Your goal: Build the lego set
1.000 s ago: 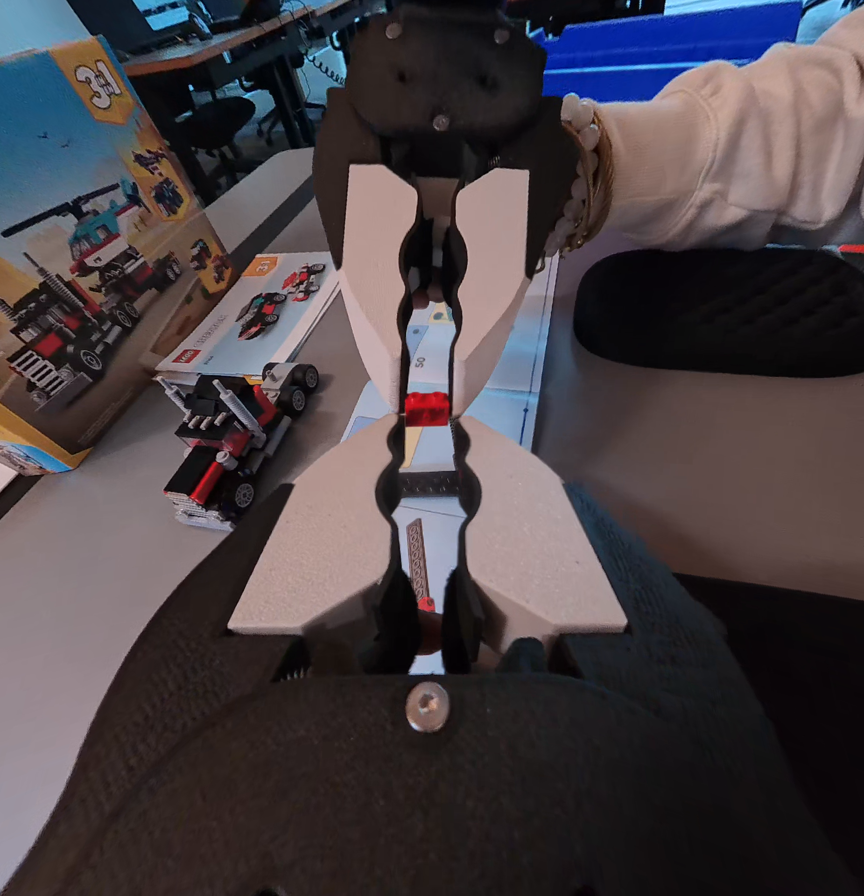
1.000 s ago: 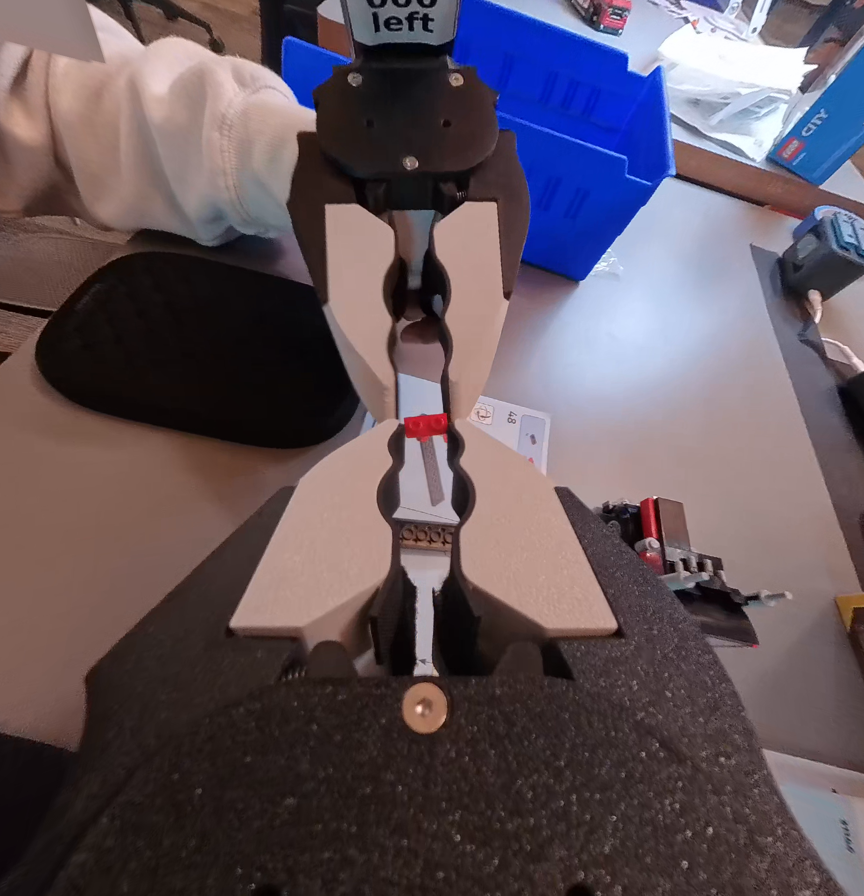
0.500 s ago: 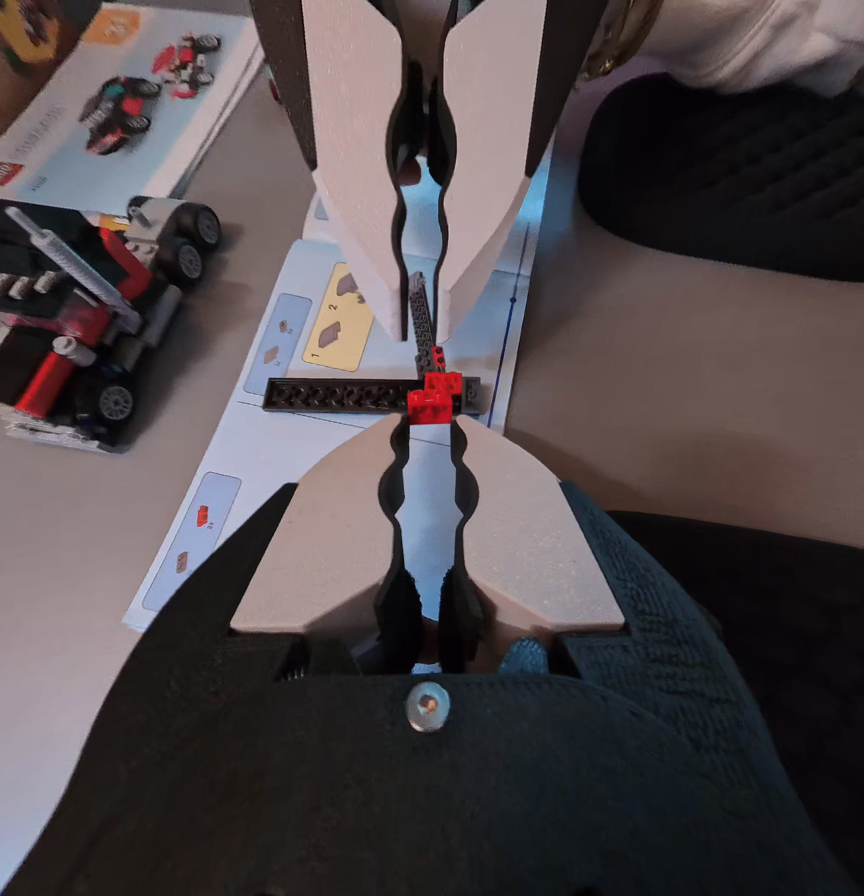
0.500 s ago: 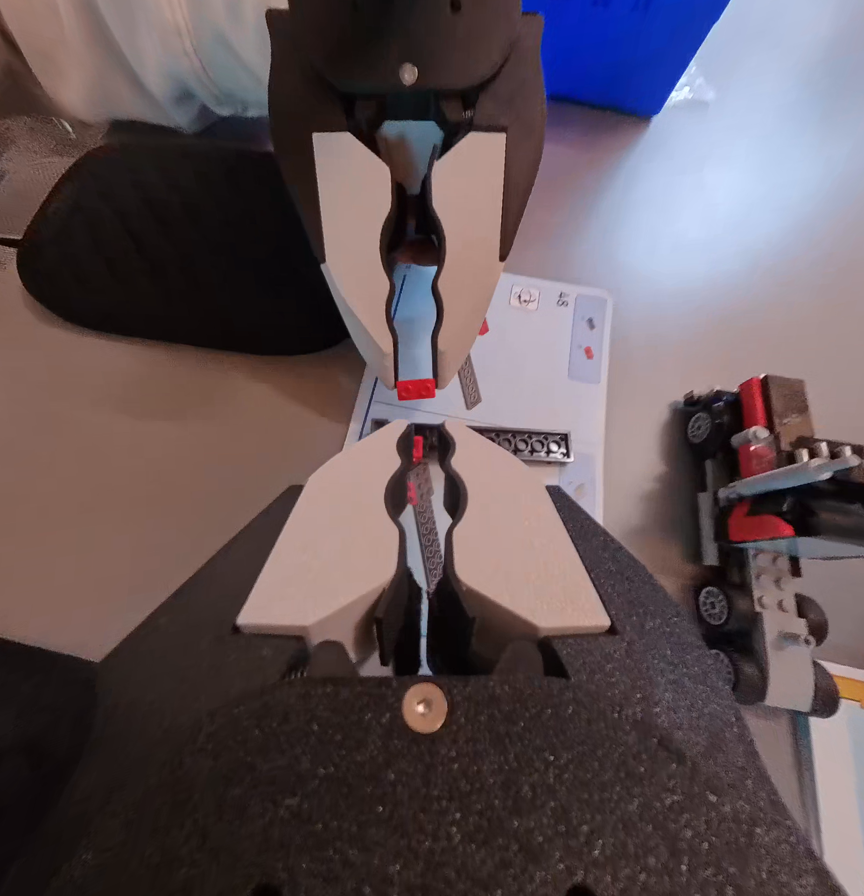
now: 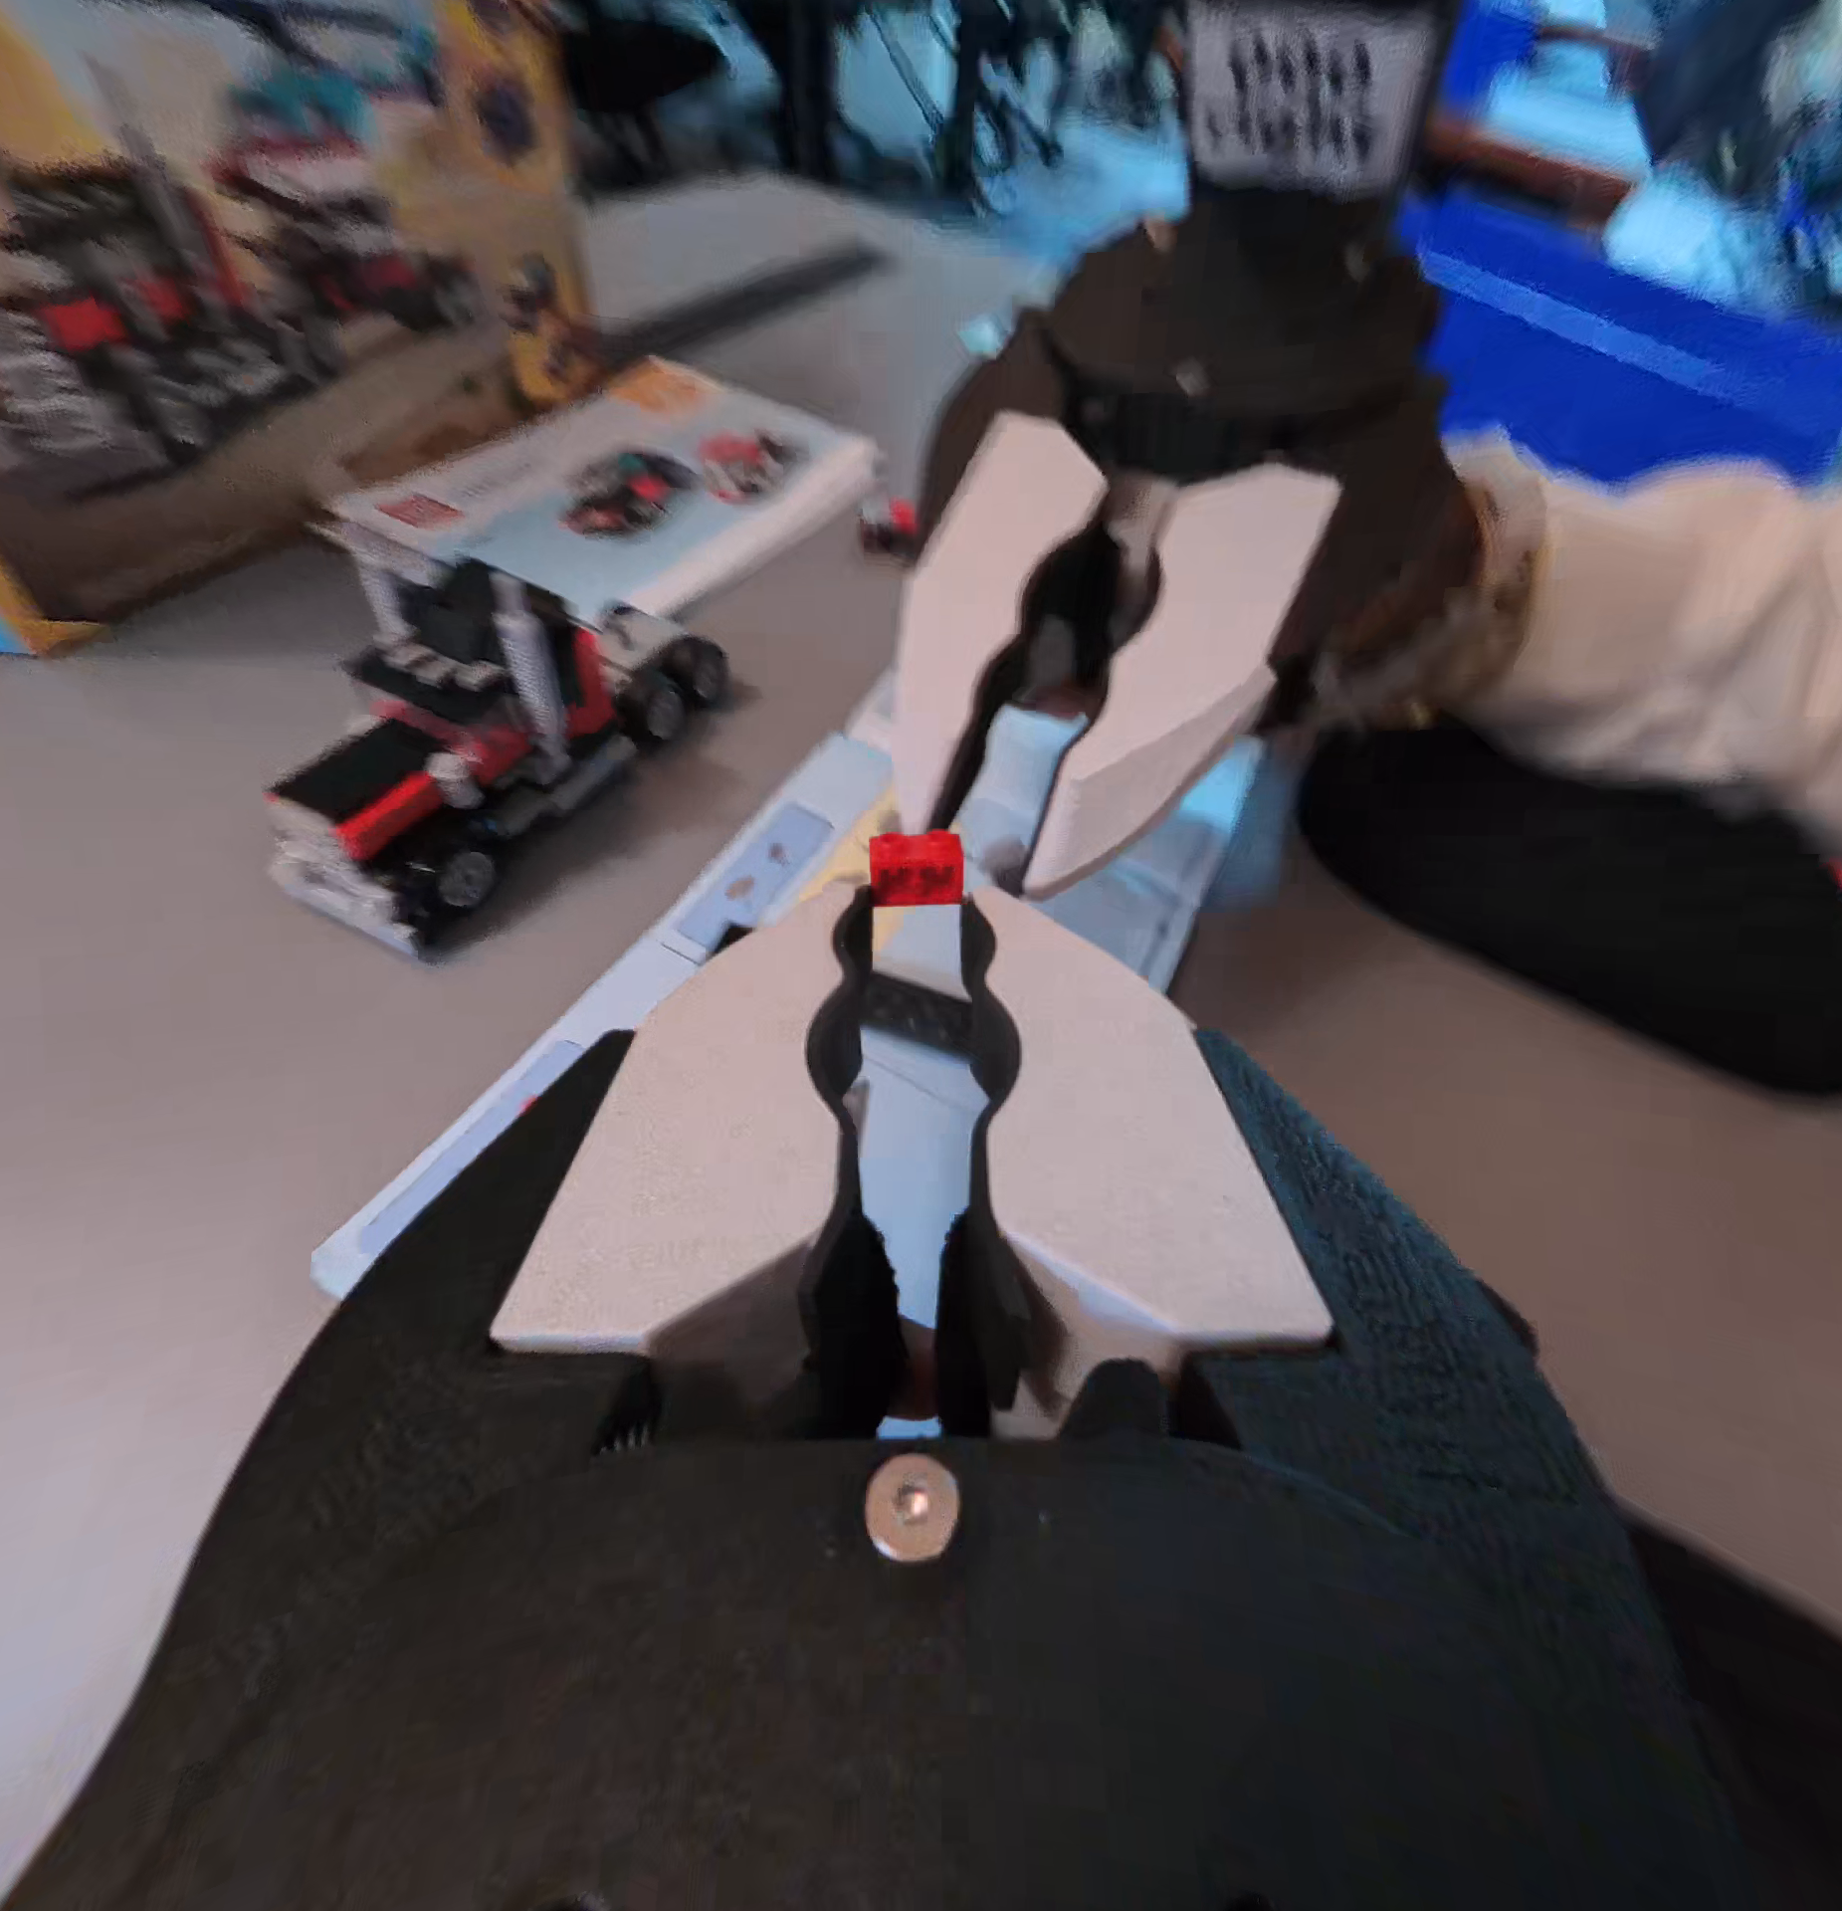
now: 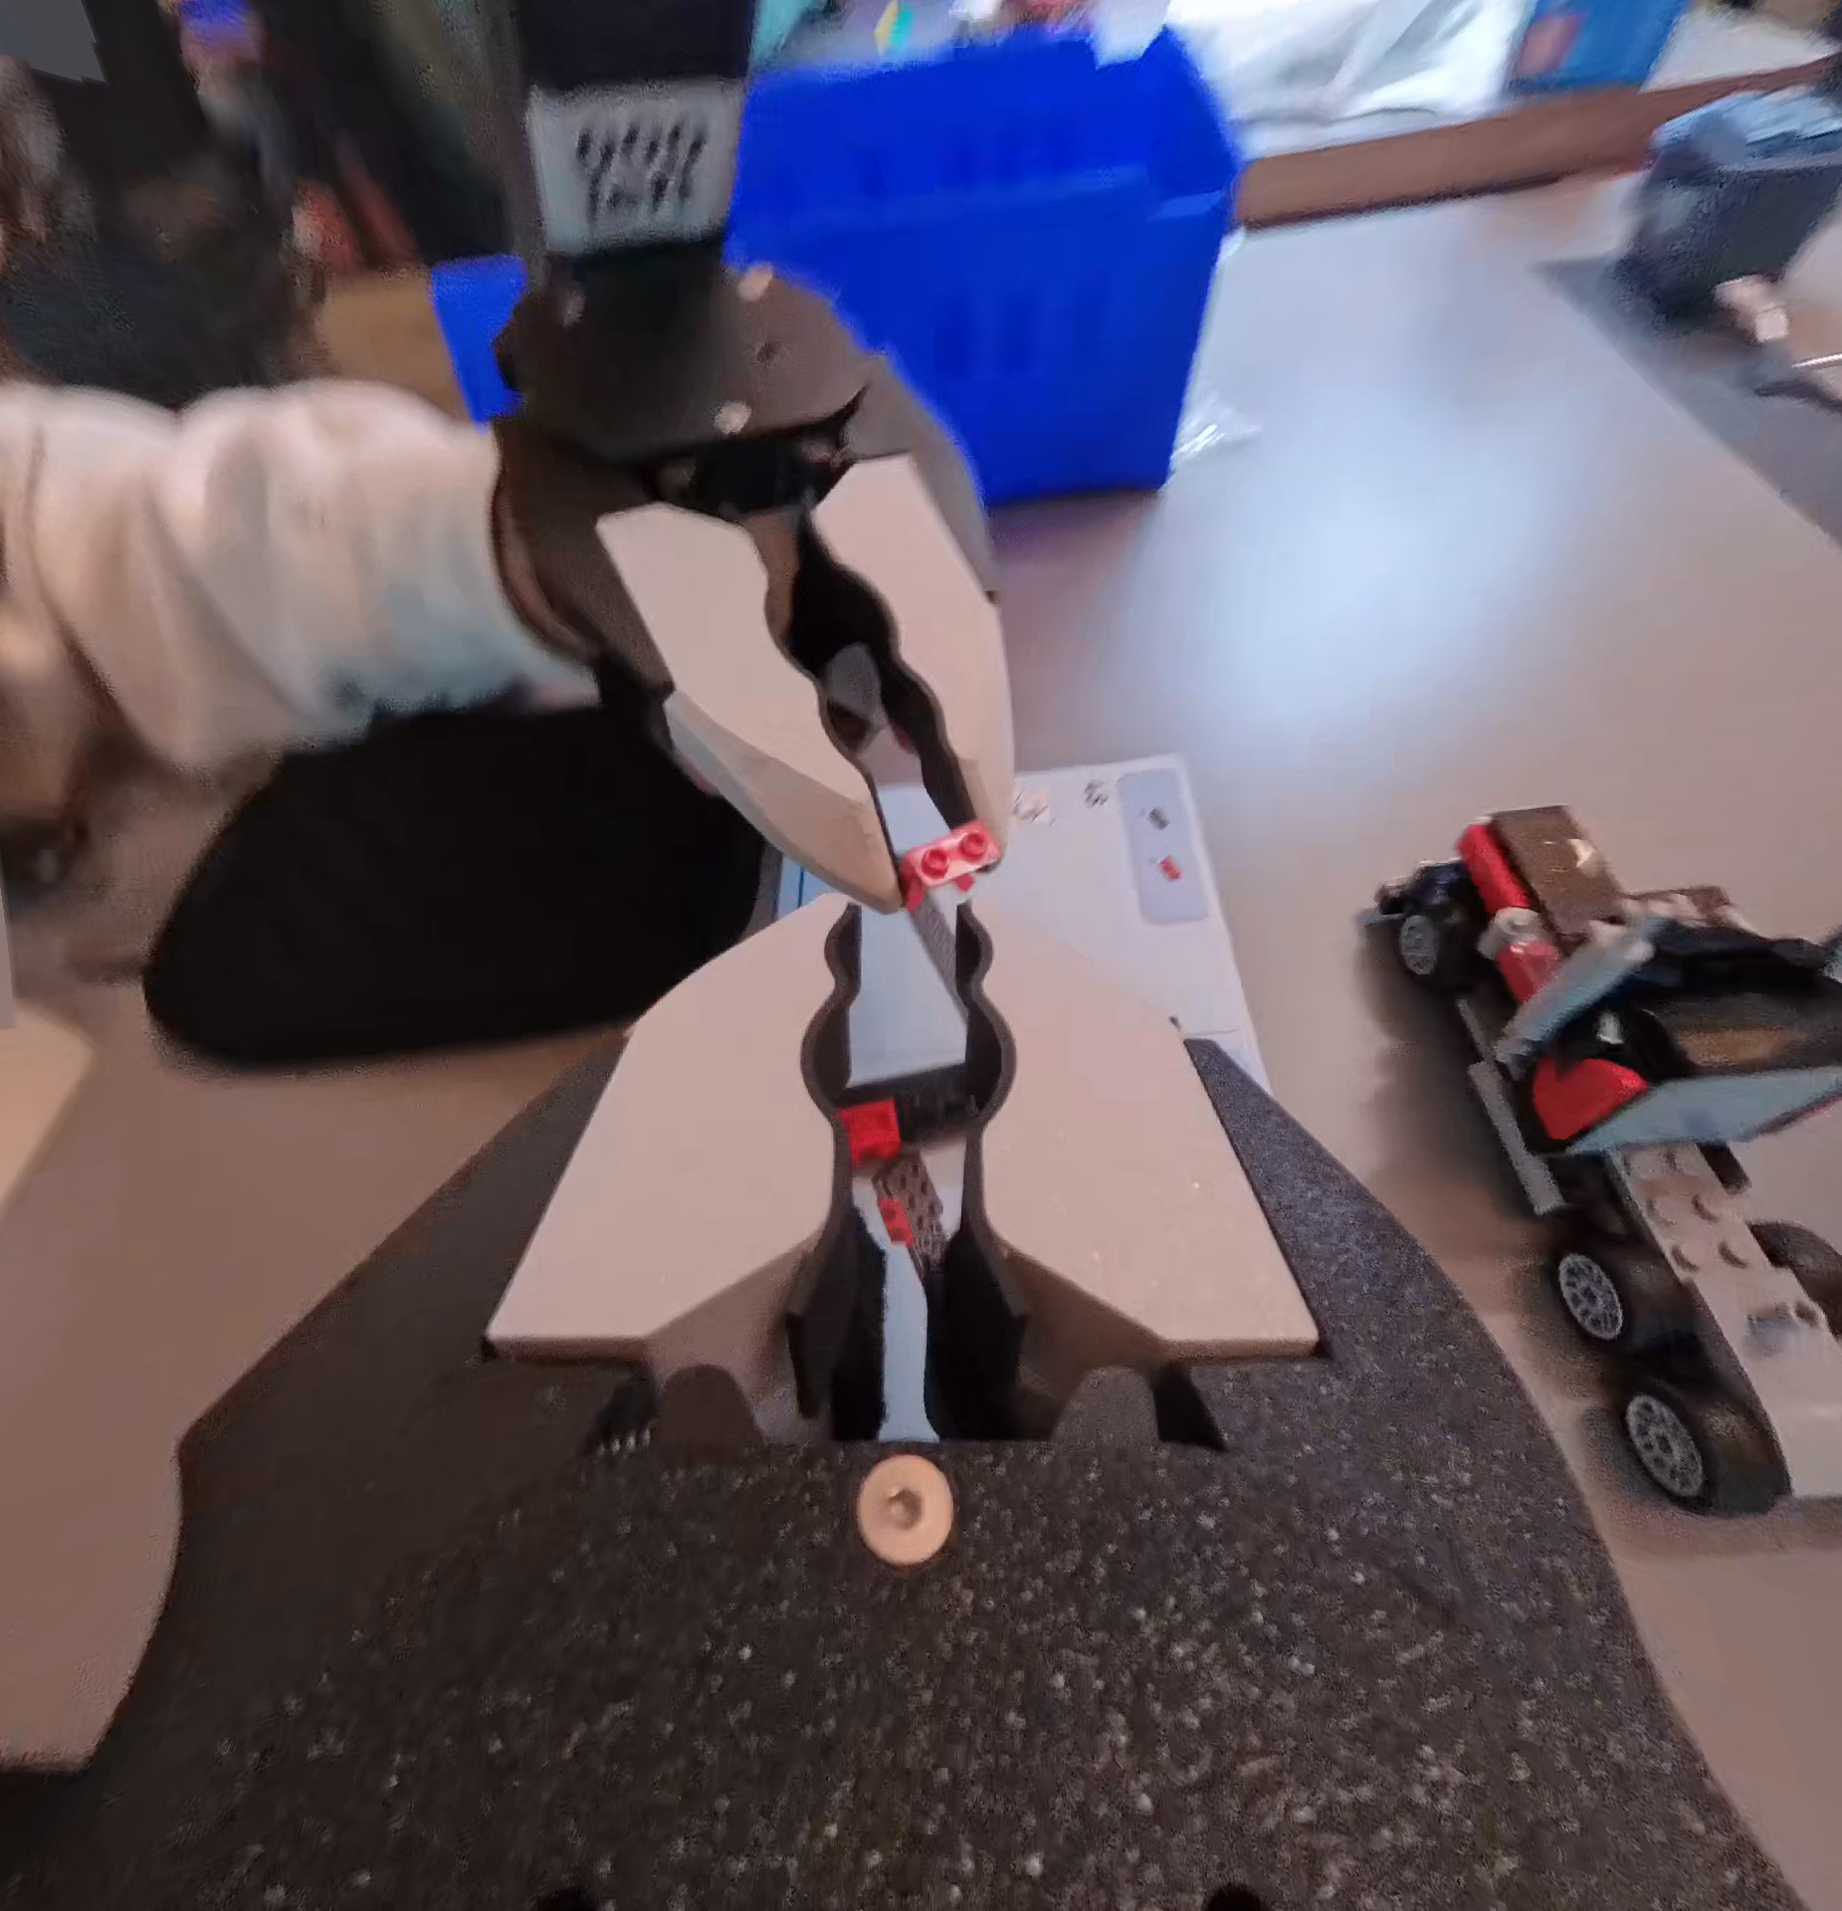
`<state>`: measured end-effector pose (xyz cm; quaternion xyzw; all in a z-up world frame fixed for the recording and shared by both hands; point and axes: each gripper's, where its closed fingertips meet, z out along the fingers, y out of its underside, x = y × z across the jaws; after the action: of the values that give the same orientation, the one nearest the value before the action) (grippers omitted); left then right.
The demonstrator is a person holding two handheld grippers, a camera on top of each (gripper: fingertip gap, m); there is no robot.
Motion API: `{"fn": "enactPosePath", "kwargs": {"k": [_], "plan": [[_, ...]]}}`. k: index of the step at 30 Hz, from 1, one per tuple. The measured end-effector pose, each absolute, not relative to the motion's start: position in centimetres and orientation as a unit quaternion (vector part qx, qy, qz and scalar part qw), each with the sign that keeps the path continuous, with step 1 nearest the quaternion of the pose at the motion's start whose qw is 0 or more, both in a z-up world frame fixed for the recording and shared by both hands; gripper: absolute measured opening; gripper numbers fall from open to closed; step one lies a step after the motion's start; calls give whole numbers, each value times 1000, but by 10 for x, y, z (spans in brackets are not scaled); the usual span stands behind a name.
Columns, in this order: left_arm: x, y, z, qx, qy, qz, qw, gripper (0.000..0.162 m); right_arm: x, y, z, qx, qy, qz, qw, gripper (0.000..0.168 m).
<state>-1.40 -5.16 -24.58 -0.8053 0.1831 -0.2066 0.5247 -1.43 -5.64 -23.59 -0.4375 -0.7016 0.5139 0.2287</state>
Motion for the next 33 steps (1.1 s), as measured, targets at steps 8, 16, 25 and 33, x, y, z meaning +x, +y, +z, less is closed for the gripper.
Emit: {"fn": "enactPosePath", "kwargs": {"k": [8, 16, 25, 33], "plan": [[-35, -49, -150, -592, -85, -540, 592, 16, -21, -39, -154, -302, -638, 413, 575, 24], [-31, -47, -130, -472, -152, -657, 568, 16, -32, -51, -132, -232, -643, 362, 633, 13], [-21, -45, -130, -451, -150, -679, 560, 16, -39, -48, -133, -251, -642, 362, 627, 5], [-40, -48, -169, -660, 226, -132, 705, 41, -16, -50, -163, -477, -443, 758, -50, 5]]}}
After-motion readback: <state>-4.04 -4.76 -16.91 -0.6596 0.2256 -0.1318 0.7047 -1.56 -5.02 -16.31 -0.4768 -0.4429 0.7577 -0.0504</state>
